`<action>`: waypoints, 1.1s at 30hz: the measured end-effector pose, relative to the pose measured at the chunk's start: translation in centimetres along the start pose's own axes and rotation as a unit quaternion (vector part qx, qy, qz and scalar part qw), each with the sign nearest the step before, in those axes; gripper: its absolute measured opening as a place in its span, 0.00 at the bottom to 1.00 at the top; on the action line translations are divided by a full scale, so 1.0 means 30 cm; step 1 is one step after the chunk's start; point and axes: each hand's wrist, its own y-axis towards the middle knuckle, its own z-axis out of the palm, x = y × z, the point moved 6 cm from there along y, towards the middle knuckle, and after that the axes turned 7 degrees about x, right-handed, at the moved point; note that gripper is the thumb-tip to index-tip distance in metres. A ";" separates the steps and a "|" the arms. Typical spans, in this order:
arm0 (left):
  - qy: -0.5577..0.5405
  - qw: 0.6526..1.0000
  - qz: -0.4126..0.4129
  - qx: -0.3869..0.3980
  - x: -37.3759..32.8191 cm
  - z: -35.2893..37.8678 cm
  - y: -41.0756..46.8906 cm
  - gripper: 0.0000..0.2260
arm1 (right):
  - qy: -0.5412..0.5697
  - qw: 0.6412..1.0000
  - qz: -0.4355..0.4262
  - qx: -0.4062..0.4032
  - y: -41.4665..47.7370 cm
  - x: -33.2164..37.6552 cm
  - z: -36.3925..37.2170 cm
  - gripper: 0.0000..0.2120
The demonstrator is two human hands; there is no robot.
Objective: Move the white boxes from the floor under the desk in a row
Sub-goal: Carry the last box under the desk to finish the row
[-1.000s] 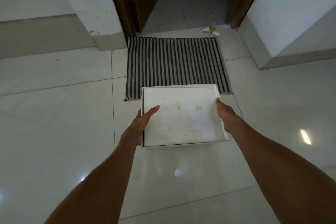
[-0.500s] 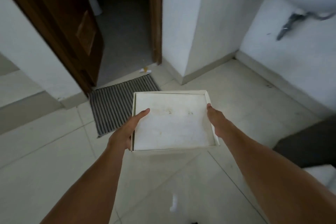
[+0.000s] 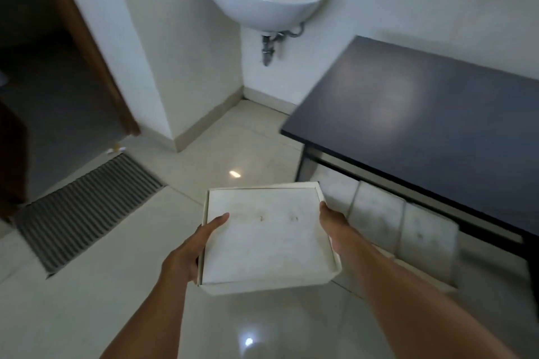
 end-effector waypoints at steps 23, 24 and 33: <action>0.260 0.933 -0.146 0.199 0.983 1.584 0.418 0.40 | 0.297 0.912 0.218 -0.179 -0.004 -1.798 -1.109 0.33; 0.268 0.930 -0.150 0.201 1.017 1.607 0.451 0.40 | 0.303 0.910 0.219 -0.179 0.016 -1.840 -1.111 0.32; 0.298 0.925 -0.089 0.217 1.427 1.818 0.927 0.38 | 0.266 0.925 0.144 -0.231 0.392 -2.262 -1.184 0.28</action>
